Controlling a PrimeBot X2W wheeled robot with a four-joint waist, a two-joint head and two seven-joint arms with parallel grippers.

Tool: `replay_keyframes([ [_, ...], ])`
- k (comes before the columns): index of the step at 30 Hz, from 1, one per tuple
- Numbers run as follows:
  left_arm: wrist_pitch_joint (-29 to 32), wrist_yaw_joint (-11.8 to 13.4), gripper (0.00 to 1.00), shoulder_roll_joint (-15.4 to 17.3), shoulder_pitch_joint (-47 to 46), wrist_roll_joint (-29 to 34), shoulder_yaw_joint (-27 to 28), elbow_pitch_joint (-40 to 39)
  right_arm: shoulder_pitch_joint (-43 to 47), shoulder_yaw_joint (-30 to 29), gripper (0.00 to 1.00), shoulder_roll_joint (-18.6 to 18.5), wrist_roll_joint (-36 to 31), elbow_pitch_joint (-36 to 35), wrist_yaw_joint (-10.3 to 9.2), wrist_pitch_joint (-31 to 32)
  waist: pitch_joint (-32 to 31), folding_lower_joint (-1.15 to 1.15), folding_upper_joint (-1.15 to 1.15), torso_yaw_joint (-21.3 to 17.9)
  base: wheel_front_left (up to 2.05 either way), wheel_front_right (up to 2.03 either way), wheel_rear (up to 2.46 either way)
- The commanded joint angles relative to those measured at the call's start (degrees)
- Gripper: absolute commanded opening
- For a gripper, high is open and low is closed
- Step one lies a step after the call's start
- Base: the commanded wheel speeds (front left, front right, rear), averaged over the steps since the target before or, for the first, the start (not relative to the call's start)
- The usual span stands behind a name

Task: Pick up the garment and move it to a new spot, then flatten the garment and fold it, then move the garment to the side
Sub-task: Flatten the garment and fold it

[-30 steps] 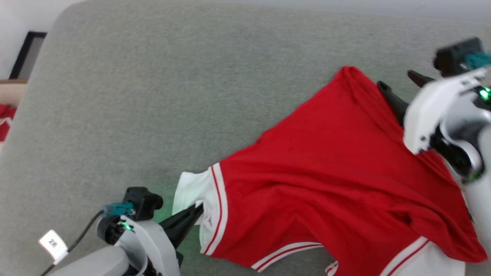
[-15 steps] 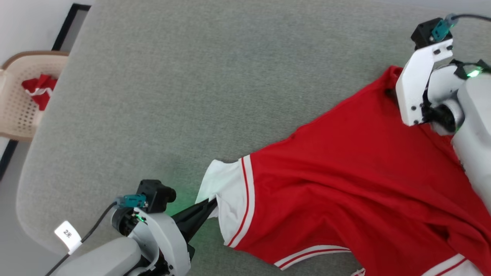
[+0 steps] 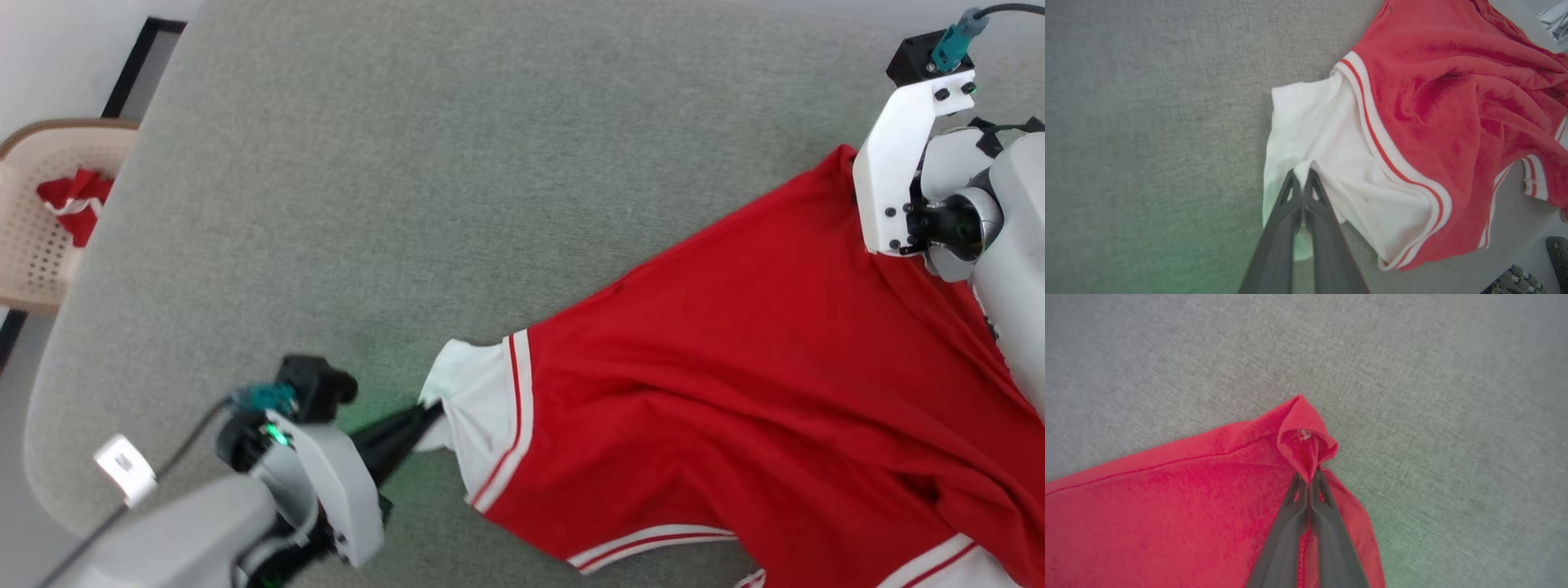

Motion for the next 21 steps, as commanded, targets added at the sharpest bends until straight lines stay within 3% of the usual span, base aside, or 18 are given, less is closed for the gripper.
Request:
replay_keyframes([
  [1,0.8,-0.2,0.0,0.9,-1.4,-0.3,0.4,-0.4,-0.6,0.2,0.0,-0.3,0.7,-0.3,-0.12,-0.8,-1.0,0.0,0.0,-1.2,0.0,0.0,0.0],
  [13,14.2,2.3,0.0,9.5,-17.1,1.1,4.5,-5.8,-3.1,3.4,0.0,-3.6,4.9,-10.1,-0.12,-9.6,-6.7,0.0,0.0,-6.6,0.0,0.0,0.0],
  [21,20.0,1.8,0.0,10.7,-29.1,2.2,8.2,-0.4,-4.0,3.9,0.0,-7.4,5.7,-17.1,-0.12,-14.7,-9.7,0.0,0.0,-9.8,0.0,0.0,0.0],
])
